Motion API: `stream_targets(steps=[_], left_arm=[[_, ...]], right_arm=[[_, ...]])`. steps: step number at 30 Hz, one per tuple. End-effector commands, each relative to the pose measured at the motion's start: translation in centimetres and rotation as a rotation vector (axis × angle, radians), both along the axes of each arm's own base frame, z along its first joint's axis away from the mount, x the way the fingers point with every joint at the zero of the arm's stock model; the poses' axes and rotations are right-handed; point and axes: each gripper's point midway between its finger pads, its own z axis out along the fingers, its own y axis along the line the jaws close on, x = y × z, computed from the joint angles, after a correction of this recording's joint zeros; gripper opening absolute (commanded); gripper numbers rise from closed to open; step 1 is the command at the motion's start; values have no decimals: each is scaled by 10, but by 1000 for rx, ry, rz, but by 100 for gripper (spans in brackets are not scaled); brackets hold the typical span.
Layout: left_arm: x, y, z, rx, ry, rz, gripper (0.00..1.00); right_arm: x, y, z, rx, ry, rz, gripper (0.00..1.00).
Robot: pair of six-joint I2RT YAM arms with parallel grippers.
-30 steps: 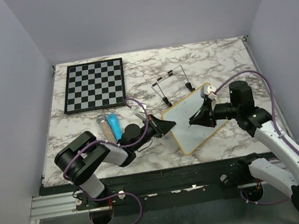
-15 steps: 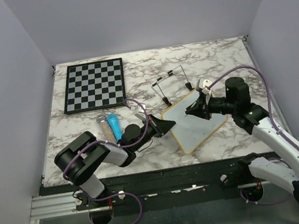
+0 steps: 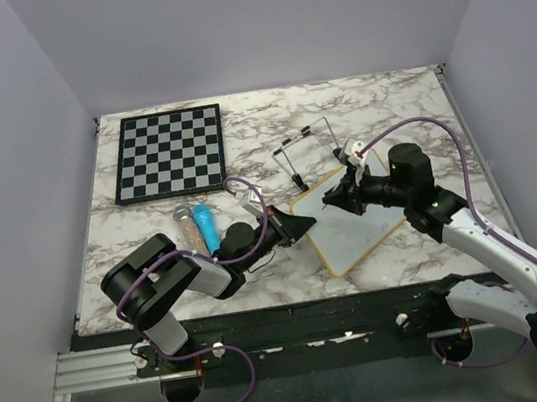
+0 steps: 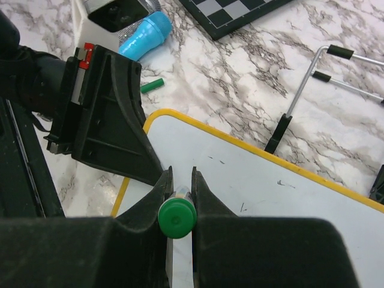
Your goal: Write a sentence on the whiteboard
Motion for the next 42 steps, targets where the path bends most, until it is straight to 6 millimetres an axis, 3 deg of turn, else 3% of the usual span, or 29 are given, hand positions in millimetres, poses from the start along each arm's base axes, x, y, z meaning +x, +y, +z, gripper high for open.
stream_targets(steps=[1,16,28,39,42], left_arm=[[-1,-8,44,-112,-146,-19,0],[-4,-13,51,-147,-184,-60,0],[-4,-12,51,-143,-185,-58,0],[-2,-7,64,-213,-160,-36,0],[0,-4,73,-256,-154,-30,0]], right_arm=[[8,-1,-10,10,47,-65,1],[16,-7,-16,-11,60,-117,0],[9,-4,-19,-64,22,-32,1],[-9,3,-2,-83,-50,126,0],[-10,2,13,-81,-83,130,0]])
